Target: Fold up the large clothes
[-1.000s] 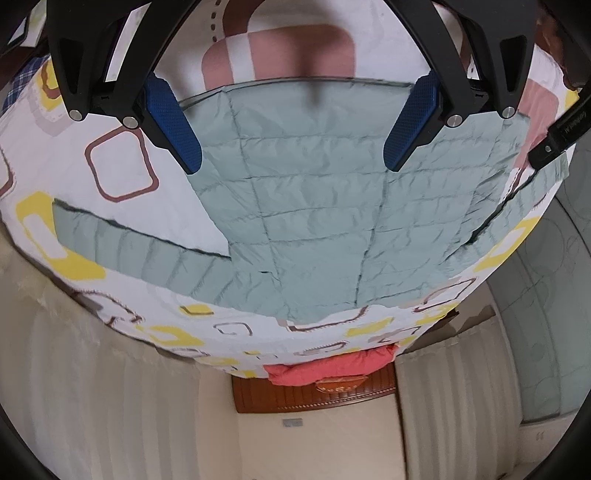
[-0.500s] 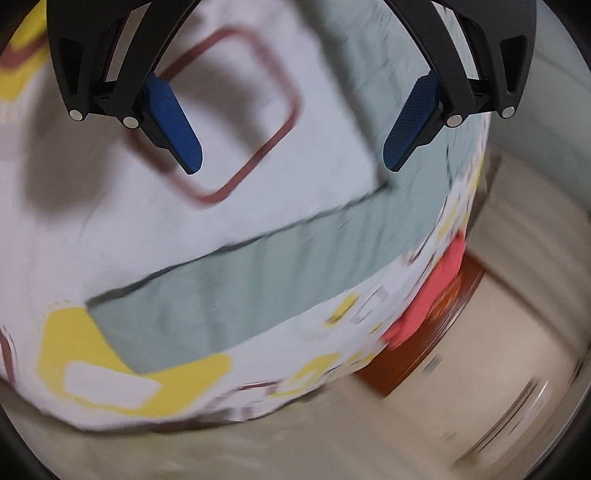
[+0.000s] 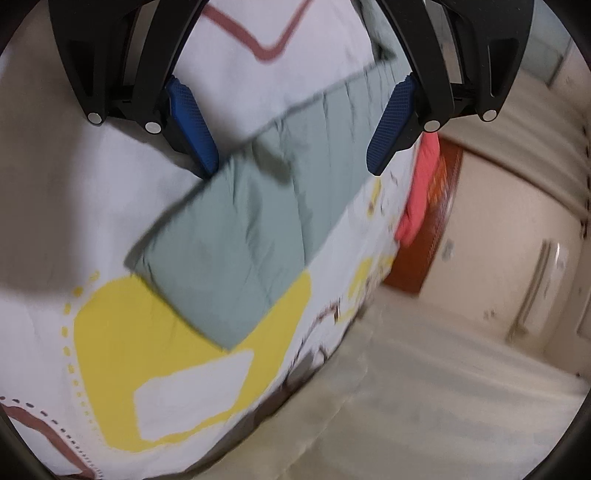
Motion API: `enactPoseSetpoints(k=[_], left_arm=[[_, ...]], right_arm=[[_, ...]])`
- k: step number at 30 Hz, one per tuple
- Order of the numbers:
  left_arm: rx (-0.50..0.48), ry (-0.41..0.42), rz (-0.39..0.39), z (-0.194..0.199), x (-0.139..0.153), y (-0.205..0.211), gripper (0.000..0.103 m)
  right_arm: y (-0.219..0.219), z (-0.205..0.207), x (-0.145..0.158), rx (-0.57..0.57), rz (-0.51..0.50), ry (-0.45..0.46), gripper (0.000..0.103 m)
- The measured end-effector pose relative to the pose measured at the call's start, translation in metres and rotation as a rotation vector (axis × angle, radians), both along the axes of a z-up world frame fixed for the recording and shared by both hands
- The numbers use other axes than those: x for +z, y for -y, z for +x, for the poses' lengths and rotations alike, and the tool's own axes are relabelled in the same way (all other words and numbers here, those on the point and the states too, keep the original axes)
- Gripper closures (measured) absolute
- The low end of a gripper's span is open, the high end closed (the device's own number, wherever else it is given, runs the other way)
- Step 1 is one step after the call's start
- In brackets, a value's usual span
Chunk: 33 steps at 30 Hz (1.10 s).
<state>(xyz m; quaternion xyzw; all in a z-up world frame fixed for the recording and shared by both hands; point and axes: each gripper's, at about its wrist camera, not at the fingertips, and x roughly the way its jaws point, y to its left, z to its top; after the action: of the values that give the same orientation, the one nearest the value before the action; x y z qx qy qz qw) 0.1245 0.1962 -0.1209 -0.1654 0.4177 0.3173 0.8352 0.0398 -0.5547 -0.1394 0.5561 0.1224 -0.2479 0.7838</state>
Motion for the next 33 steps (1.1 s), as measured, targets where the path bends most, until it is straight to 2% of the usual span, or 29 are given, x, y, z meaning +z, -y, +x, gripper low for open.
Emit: enactPoseSetpoints(k=[5,6,7,8,9,10,13,18,23,27,33], left_arm=[[-0.001,-0.004,-0.007,0.002,0.0,-0.002,0.002],[-0.002,-0.006,-0.008,0.002,0.0,-0.002,0.002],[-0.002,-0.008,-0.002,0.003,0.001,-0.003,0.002],[-0.003,-0.011,0.004,0.004,0.001,-0.003,0.002],[-0.004,-0.015,0.01,0.006,0.001,-0.004,0.002],[-0.006,-0.016,0.017,0.006,0.002,-0.004,0.002],[-0.014,-0.02,0.027,0.01,0.001,-0.008,0.002],[-0.018,-0.023,0.033,0.016,-0.002,-0.012,0.002],[-0.02,-0.007,0.036,0.015,-0.005,-0.014,0.002],[-0.02,-0.001,0.04,0.014,-0.005,-0.013,0.002],[-0.019,0.009,0.043,0.012,-0.006,-0.013,0.002]], right_arm=[[0.008,0.009,0.003,-0.03,-0.035,-0.003,0.022],[0.01,0.009,0.002,-0.033,-0.038,-0.004,0.027],[0.012,0.009,0.003,-0.039,-0.042,-0.01,0.043],[0.017,0.012,0.003,-0.042,-0.041,-0.041,0.054],[0.019,0.012,0.001,-0.035,-0.032,-0.059,0.071],[0.022,0.012,-0.003,-0.03,-0.02,-0.07,0.082],[0.03,0.018,-0.002,-0.026,-0.031,-0.11,0.092],[0.003,0.05,0.034,0.08,-0.178,-0.157,0.094],[-0.061,0.107,0.076,0.28,-0.365,-0.163,0.095],[-0.117,0.157,0.097,0.449,-0.448,-0.143,0.095],[-0.207,0.221,0.107,0.662,-0.526,-0.124,0.095]])
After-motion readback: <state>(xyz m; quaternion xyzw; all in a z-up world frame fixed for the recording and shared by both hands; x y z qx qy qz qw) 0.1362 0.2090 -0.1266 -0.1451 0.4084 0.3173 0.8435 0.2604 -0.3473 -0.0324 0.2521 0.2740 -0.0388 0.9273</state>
